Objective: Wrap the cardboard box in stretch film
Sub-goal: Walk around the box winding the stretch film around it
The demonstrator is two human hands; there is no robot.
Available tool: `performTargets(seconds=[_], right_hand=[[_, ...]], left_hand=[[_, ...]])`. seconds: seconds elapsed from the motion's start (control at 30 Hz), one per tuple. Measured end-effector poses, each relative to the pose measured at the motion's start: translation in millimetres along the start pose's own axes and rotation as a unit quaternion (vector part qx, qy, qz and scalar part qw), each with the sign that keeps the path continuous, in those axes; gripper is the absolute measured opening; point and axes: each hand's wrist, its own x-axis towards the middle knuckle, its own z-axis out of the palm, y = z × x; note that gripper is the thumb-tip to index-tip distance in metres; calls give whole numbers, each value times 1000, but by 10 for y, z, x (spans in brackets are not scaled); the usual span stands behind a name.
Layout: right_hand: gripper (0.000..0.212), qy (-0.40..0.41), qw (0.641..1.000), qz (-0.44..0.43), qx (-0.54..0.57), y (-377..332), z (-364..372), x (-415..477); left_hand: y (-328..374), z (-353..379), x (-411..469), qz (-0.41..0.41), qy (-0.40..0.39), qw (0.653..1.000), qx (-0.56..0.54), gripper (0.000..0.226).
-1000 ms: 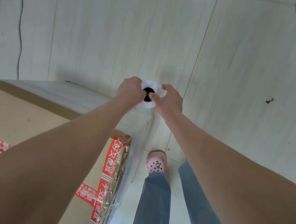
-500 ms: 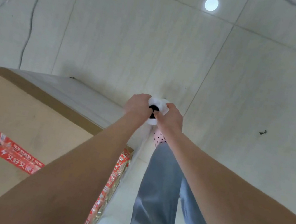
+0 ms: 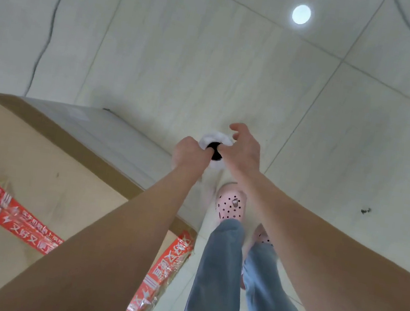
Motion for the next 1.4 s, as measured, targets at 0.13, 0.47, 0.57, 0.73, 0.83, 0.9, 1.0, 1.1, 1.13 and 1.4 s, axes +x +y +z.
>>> performTargets(seconds=[0.13,0.47,0.57,0.73,0.83,0.9,1.0,1.1,1.13,1.4], right_hand=[[49,7,998,49,-49,-42,79,23],[35,-13,980,-64,-188,-258,65,204],[39,-7,985,-92,-147,-391,64,260],[43,24,998,12,-57,-409,144,224],[41,11,999,36,-31,-425,167,220],[41,-2,999,32,-39,-443,195,223],[43,-7,997,24,-70,-502,238,235],[46,-22,993,3,-120,-617,244,280],[45,-27,990,-9,-138,-670,241,296],[30,-58,977,-59,-197,-1236,298,484]], left_hand=[[60,-135,84,45,-3,995,90,41],[324,-310,289,223,32,932,285,24],[255,-394,392,115,41,983,139,20],[224,-422,373,-31,-28,997,-70,26],[256,-455,375,55,-30,997,54,32],[284,-492,395,136,-19,977,163,37],[347,-531,455,185,-17,952,245,37],[430,-605,515,171,-15,950,262,15],[443,-636,551,159,-16,953,258,13],[466,-945,848,97,21,982,161,15]])
